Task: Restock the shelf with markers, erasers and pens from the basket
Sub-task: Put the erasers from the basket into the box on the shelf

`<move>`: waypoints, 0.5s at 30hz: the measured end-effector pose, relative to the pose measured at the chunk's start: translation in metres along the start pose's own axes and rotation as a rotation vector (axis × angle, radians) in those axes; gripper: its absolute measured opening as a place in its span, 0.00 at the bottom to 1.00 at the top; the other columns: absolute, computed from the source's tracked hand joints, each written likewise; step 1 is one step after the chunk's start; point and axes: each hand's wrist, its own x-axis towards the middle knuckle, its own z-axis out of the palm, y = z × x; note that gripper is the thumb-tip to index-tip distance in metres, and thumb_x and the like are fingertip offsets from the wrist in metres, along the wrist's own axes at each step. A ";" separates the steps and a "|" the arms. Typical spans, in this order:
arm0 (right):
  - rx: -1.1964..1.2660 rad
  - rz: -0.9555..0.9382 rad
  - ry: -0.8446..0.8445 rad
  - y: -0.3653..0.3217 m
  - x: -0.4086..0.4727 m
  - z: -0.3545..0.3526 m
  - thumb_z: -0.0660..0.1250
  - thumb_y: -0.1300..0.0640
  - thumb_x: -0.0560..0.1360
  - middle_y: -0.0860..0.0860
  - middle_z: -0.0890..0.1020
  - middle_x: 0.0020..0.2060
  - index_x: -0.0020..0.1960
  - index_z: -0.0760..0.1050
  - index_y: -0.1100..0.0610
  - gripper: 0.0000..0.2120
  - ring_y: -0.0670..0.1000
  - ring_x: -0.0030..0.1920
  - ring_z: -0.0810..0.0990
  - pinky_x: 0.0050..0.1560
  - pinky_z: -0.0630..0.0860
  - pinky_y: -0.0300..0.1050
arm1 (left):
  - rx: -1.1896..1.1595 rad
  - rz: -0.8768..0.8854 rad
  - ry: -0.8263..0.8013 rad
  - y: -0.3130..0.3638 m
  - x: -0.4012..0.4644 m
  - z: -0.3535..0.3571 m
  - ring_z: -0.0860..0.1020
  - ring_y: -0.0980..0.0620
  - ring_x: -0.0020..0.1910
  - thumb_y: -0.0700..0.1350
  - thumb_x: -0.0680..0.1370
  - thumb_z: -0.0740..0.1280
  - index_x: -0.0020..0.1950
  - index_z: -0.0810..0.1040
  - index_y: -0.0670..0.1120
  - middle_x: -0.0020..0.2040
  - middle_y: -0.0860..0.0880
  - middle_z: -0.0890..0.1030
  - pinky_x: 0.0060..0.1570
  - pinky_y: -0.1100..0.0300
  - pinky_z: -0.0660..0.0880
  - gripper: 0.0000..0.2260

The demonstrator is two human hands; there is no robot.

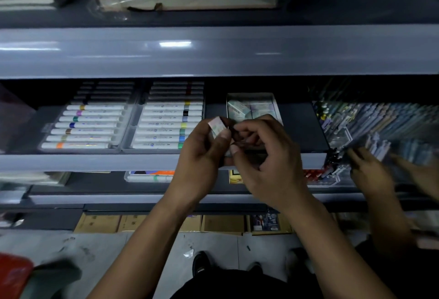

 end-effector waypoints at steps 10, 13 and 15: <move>-0.051 -0.022 0.048 -0.003 -0.001 0.005 0.73 0.57 0.76 0.49 0.78 0.52 0.59 0.79 0.58 0.12 0.35 0.47 0.75 0.51 0.73 0.28 | 0.039 -0.025 -0.031 -0.001 -0.001 0.003 0.88 0.48 0.47 0.44 0.86 0.62 0.60 0.81 0.39 0.50 0.44 0.88 0.38 0.58 0.83 0.12; -0.058 -0.006 0.118 -0.001 -0.001 0.004 0.72 0.56 0.78 0.50 0.79 0.50 0.57 0.80 0.58 0.10 0.41 0.44 0.77 0.48 0.74 0.30 | 0.092 -0.023 -0.022 -0.001 0.000 0.004 0.85 0.50 0.38 0.46 0.87 0.60 0.55 0.83 0.43 0.43 0.48 0.87 0.32 0.59 0.80 0.13; -0.081 0.030 0.169 0.004 0.000 0.000 0.72 0.56 0.78 0.49 0.79 0.48 0.55 0.80 0.58 0.08 0.42 0.43 0.76 0.46 0.72 0.28 | 0.148 -0.024 0.010 -0.005 0.001 0.004 0.79 0.51 0.34 0.44 0.88 0.59 0.53 0.82 0.42 0.38 0.48 0.82 0.28 0.60 0.74 0.13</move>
